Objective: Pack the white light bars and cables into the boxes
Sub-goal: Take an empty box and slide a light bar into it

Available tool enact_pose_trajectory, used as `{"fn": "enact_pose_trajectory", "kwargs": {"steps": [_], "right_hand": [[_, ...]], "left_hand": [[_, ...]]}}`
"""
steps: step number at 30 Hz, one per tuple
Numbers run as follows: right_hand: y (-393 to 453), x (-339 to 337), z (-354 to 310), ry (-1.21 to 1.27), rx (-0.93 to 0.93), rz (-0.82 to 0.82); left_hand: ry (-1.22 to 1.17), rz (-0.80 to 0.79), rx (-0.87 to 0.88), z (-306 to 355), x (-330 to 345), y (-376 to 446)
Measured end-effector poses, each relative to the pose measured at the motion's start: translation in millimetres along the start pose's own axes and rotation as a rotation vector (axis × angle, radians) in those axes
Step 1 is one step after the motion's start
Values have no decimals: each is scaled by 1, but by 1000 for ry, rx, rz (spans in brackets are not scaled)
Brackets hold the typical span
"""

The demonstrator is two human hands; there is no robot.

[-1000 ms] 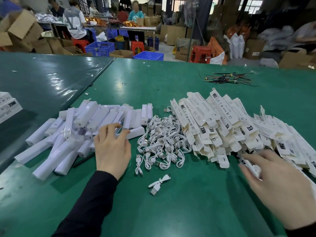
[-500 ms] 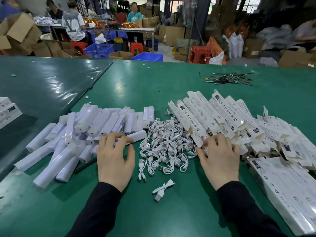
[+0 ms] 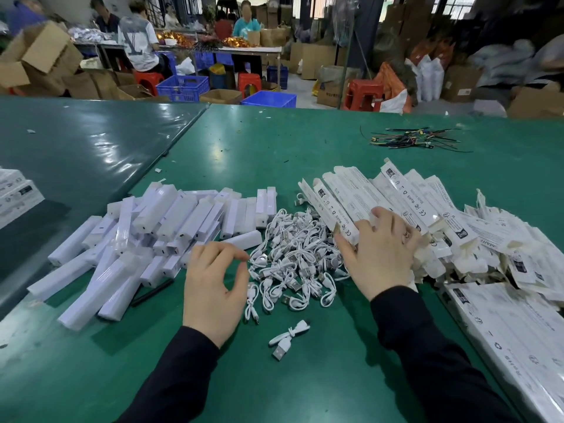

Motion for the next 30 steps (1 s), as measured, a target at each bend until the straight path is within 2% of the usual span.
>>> {"fn": "enact_pose_trajectory", "kwargs": {"steps": [2,5,8,10,11,12,14,16,18,19,22,24,27,30], "right_hand": [[3,3,0,18,13,38],[-9,5,0,99,-13,209],[-21,-2,3,303,-21,479],[-33,-12,0,510,-103,572],[-41,-17,-4,698,-150,531],[-51,-19,-9,921,-168,408],[-73,-21,-24,1303,-69,-19],[-88,-18,-37,1607,138,-494],[-97,-15,-47,1821,350,-871],[-100,-15,-51,1847,404,-976],[-101,-18,-55,1802,336,-1069],[-101,-21,-54,1747,204,-994],[-100,-25,-51,1634,23,-813],[-99,-25,-50,1572,-44,-738]], "left_hand": [[-9,8,-9,0,-2,0],[-18,14,-25,3,-5,1],[-51,-14,-32,5,-4,0],[-164,-52,-108,11,-3,-3],[-271,-74,-177,16,-2,-4],[-433,-113,-264,21,-1,-6],[-807,-196,-477,30,0,-6],[-1181,-256,-666,34,-1,-3],[-1402,-341,-721,35,-6,1],[-1442,-359,-708,34,-8,2],[-1433,-297,-664,34,-10,3],[-1403,-234,-666,34,-9,2],[-1352,-228,-711,35,-6,-1],[-1296,-263,-727,40,-2,-4]]}}
Point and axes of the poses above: each hand's wrist, its own y-axis towards the middle knuckle, its own x-axis out of the palm, z = x × y, the point moved 1 cm from there along y, towards the middle knuckle, and after that the axes turned 3 degrees about -y, right-handed, at the moved point
